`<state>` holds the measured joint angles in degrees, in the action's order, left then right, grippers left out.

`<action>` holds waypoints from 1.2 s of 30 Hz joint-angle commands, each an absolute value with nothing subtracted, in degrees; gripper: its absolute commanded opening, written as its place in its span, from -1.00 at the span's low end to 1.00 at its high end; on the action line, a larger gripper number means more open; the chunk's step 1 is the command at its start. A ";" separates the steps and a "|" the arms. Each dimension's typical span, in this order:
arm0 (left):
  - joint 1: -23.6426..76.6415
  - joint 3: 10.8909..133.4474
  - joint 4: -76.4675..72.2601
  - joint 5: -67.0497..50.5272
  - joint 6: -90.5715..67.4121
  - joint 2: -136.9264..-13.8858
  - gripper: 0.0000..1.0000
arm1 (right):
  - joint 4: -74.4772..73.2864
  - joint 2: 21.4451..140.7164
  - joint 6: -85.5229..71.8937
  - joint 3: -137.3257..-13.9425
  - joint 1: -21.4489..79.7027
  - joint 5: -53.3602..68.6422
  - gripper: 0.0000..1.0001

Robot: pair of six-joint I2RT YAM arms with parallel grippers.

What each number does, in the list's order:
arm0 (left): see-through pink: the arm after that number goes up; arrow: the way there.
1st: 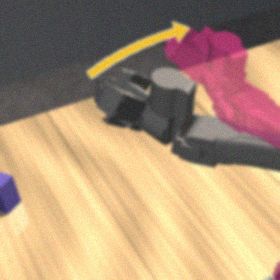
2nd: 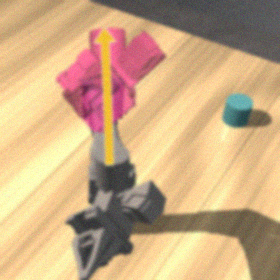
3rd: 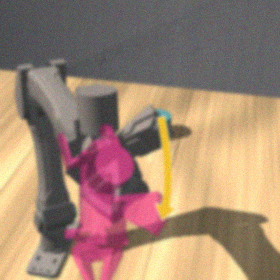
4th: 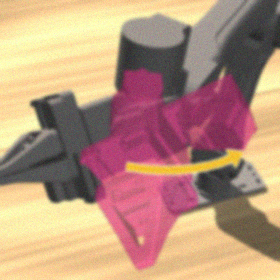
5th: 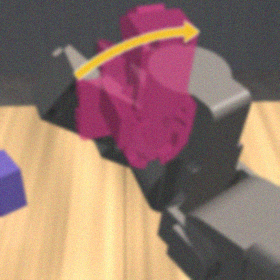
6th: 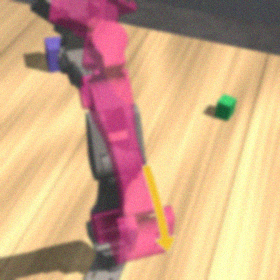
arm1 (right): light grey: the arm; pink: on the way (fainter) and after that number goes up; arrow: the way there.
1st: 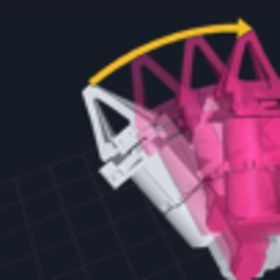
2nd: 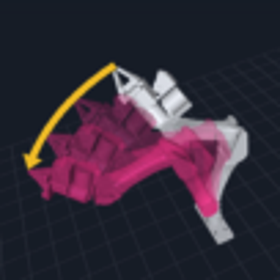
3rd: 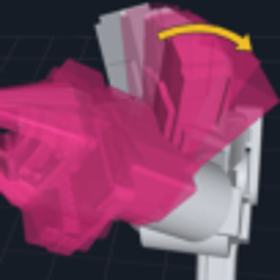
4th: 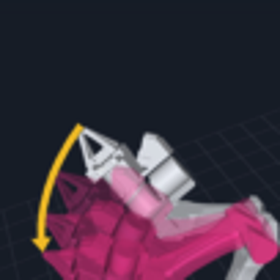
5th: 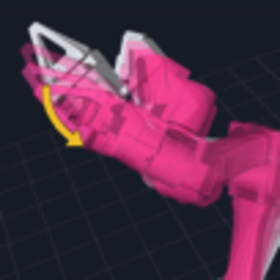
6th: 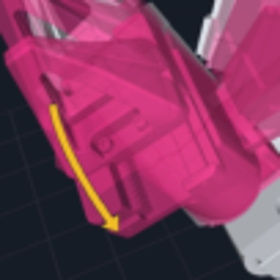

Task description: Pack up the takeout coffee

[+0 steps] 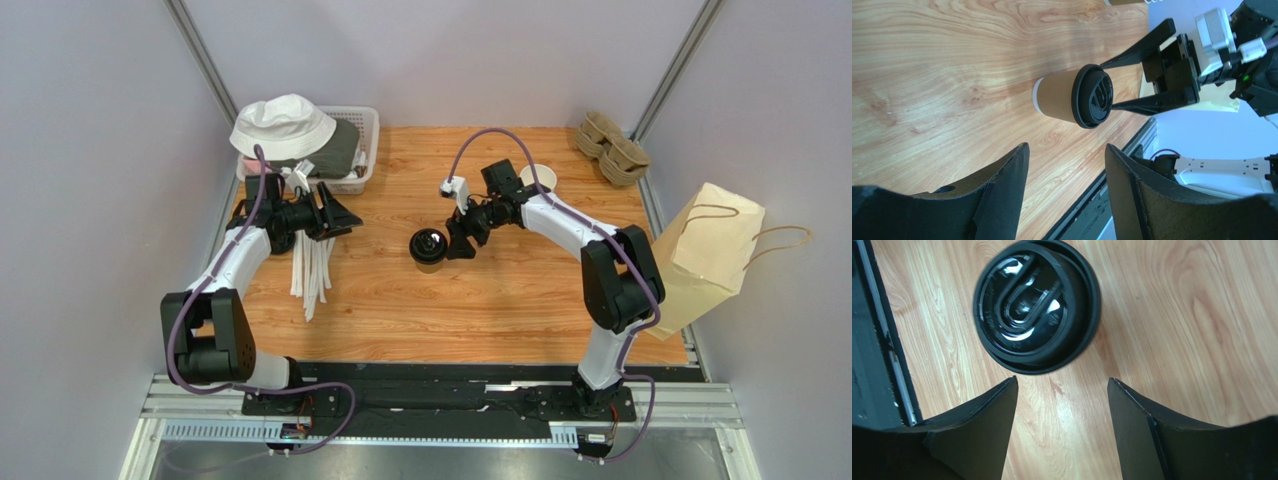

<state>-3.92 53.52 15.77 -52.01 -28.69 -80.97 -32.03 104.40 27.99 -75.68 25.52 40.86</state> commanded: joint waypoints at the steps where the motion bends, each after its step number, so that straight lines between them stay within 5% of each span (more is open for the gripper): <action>1: -6.76 54.32 16.17 -52.73 -26.89 -77.96 0.32 | -28.47 103.97 37.08 -76.03 27.51 43.24 0.39; 11: -9.67 54.93 16.00 -52.91 -26.81 -77.96 0.32 | -30.15 106.25 40.35 -77.60 31.72 43.25 0.32; 36: -17.49 51.77 19.86 -52.73 -24.88 -72.60 0.32 | -16.44 120.32 20.92 -91.40 39.37 35.95 0.27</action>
<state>-16.01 52.38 18.52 -51.99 -26.89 -75.94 -21.87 117.60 25.54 -86.98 38.54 37.65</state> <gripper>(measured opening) 0.658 0.633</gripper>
